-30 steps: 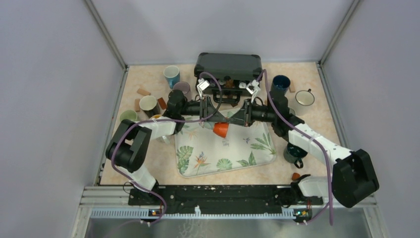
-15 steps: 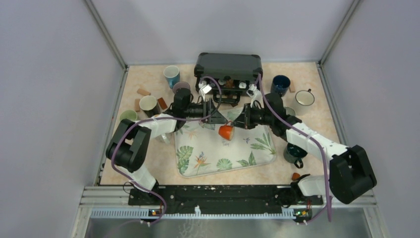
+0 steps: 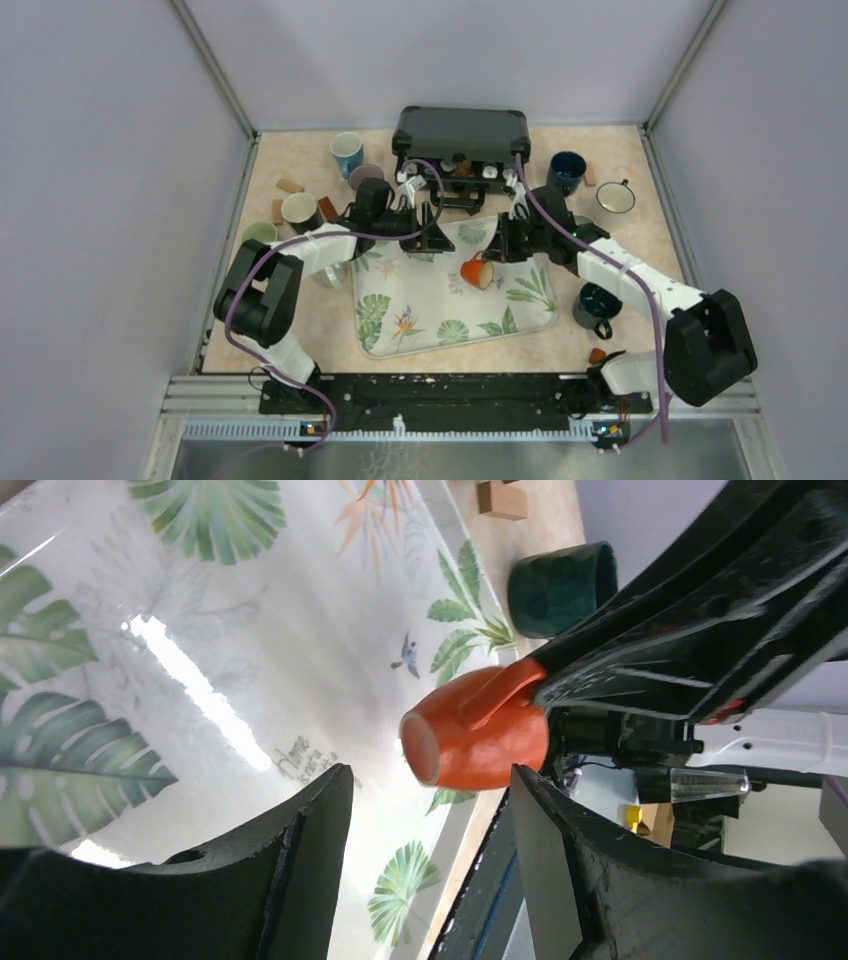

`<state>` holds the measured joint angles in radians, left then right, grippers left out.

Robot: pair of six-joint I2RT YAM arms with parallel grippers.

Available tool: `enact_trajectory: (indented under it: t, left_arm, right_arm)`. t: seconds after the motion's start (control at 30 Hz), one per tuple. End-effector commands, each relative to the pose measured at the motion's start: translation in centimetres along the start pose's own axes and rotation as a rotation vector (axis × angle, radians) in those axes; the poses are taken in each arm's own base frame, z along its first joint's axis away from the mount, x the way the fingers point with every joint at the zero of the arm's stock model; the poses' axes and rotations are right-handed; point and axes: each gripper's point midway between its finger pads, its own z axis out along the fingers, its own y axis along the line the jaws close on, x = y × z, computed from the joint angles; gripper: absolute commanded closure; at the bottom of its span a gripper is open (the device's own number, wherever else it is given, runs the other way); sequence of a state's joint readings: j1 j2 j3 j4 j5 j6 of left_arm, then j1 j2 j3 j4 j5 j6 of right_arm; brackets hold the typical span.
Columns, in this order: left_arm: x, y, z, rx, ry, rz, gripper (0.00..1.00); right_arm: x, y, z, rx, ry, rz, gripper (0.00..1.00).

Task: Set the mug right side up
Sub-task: Place the cup at the corner of the board.

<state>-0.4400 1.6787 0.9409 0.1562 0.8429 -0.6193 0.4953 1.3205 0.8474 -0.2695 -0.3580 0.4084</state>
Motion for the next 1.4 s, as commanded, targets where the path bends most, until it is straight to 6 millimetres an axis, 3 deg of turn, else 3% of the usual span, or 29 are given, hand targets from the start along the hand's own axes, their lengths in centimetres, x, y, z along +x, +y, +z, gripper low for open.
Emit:
enact_trajectory:
  t: [0.0,0.37,0.6,0.87,1.1,1.37]
  left_arm:
    - [-0.8,-0.5,-0.6,-0.042,-0.009,0.063,0.34]
    - [0.8,-0.8,-1.8,-0.102,0.056,0.108,0.34]
    - [1.1,-1.1,-2.6,-0.12,0.068,0.157,0.34]
    - [1.3,-1.4,-2.5,-0.096,0.074,0.169,0.34]
    - [1.6,-1.4,-2.6,-0.09,0.079,0.17,0.34]
    - [1.7,-1.5,-2.7,-0.087,0.079,0.17,0.34]
  right_arm:
    - [-2.4,0.0,-1.1,0.08,-0.017,-0.044,1.0]
    - [-0.6,-3.1,-2.5,0.291,0.149,-0.04,1.0]
    - [0.9,-3.8,-4.8,0.374,0.243,-0.022,1.0]
    - [4.4,-5.0,-7.8,0.475,0.346,0.032,1.0]
    - [7.0,-4.4,-9.8,0.51,0.418,0.05,1.0]
    - [9.7,-3.5,-10.3,0.522,0.47,0.052,1.0]
